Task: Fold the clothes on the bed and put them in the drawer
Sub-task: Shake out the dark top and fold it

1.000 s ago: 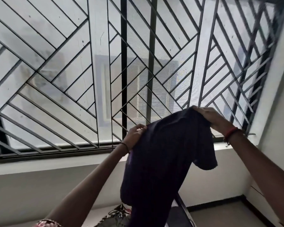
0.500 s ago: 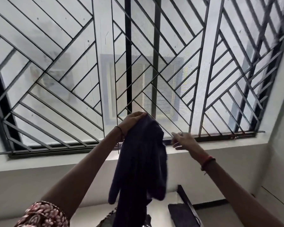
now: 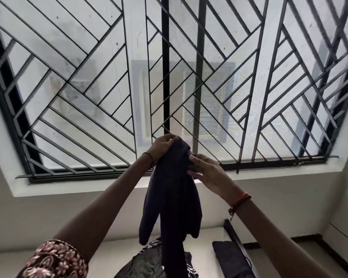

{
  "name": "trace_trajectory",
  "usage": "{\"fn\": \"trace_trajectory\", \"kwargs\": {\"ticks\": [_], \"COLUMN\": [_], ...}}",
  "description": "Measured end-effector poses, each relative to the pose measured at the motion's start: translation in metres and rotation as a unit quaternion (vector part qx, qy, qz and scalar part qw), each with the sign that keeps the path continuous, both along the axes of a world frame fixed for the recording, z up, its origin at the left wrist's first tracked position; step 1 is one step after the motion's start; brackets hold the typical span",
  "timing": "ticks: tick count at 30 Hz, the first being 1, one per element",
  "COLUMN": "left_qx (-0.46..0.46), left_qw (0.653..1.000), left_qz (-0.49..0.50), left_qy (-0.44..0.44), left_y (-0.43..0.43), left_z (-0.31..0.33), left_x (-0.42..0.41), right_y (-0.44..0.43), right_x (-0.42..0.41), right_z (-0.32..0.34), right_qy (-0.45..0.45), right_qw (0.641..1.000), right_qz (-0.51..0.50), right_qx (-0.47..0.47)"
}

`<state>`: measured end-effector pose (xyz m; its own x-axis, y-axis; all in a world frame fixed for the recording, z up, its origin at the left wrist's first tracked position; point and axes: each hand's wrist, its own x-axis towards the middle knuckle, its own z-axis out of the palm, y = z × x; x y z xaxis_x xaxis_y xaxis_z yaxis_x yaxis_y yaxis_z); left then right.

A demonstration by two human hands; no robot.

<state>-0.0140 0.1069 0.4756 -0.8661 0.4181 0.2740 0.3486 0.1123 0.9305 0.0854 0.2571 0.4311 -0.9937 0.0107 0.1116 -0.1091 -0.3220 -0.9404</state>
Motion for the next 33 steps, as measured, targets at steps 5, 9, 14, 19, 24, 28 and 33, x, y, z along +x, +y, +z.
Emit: {"fn": "trace_trajectory", "kwargs": {"ticks": [5,9,14,19,24,28,33], "left_qx": [-0.082,-0.095,-0.01,-0.084,-0.139,-0.158,-0.179], "left_qw": [0.994,0.993,0.999,0.994,0.978,0.971,0.969], "left_qz": [0.037,0.022,0.012,-0.039,-0.049,-0.072,-0.085], "left_qy": [0.06,0.059,0.034,0.058,0.149,0.166,0.144], "left_y": [-0.016,-0.025,-0.024,-0.011,-0.015,-0.025,-0.032], "left_z": [-0.012,-0.021,-0.015,-0.025,-0.027,-0.018,-0.009], "left_x": [-0.007,0.0,0.022,0.05,0.051,0.041,0.03], "right_y": [0.006,0.006,-0.002,-0.004,-0.001,0.005,0.006], "right_x": [0.007,0.019,0.018,0.014,0.014,0.017,0.013], "right_z": [0.019,0.035,0.033,0.026,0.022,0.02,0.014], "right_qy": [0.063,0.119,0.09,0.056,0.074,0.076,0.045], "right_qw": [0.997,0.99,0.987,0.992,0.988,0.994,0.998], "right_qz": [-0.031,-0.06,-0.104,-0.076,-0.05,-0.035,-0.034], "right_qx": [-0.015,0.056,0.08,0.078,0.123,0.069,-0.025]}}
